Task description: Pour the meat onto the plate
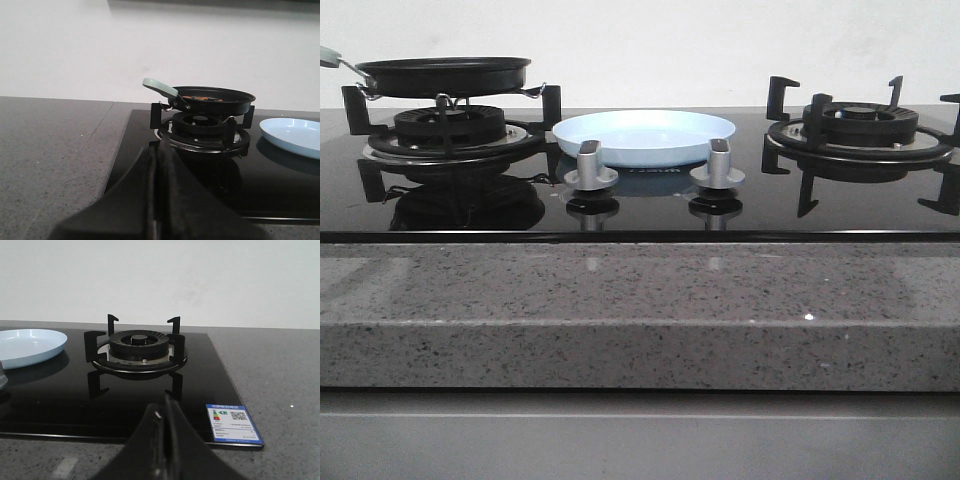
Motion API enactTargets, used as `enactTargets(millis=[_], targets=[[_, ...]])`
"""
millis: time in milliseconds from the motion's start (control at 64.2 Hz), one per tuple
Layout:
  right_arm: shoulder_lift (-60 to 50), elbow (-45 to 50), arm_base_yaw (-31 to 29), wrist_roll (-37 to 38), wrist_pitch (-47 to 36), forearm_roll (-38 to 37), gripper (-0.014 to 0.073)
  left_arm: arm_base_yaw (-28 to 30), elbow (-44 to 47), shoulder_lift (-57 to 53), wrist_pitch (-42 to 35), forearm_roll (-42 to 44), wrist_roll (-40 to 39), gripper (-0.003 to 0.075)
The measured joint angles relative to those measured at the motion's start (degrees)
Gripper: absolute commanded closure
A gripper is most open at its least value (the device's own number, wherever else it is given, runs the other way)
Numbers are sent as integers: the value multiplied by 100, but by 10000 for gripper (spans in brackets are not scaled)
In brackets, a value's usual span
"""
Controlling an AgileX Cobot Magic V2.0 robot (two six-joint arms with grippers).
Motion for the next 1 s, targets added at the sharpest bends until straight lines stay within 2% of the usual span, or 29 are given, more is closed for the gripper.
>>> enactTargets(millis=[218,514,826,997], targets=[[0,-104,0,0,84,120,712,0,-235,0,8,-78,0,741],[91,-1588,0,0,1870,165,712,0,-1805,90,1473,-103,0,741],[1439,-3136,0,0,3471,213,712,0,-3234,1574,2937,-103,0,741],[2248,-3545,0,0,3911,213,712,0,-3426,2271,3124,-180,10,741]])
